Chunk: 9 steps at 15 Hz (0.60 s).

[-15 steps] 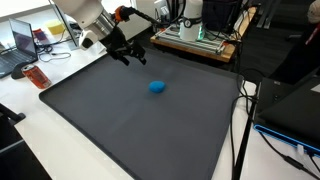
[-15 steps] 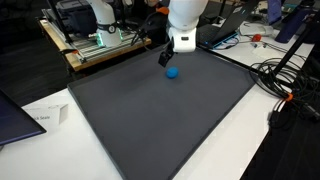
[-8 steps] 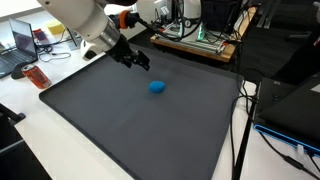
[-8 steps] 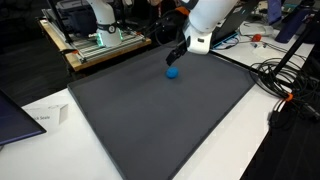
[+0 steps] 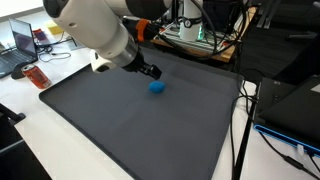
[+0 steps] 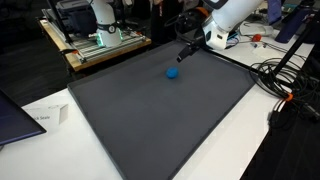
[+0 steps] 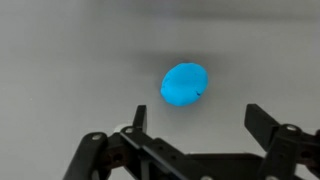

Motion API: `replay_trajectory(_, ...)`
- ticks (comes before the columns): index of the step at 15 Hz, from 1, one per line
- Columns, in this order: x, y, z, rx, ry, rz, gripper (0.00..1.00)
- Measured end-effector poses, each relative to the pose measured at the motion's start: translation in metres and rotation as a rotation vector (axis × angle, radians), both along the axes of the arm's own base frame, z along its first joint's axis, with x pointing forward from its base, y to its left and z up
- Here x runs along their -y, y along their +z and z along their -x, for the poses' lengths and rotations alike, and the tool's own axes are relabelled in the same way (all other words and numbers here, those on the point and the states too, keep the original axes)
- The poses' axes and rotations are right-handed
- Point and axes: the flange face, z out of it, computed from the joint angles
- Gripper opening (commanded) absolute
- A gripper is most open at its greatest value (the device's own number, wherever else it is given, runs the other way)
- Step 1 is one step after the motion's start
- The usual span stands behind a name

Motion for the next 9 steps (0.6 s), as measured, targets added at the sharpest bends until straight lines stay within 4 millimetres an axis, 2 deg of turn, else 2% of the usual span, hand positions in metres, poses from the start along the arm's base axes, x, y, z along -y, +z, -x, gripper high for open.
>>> replay_trajectory(9, -0.087, -0.015, 0.006, 0.038, 0.069, 0.293, 1.0)
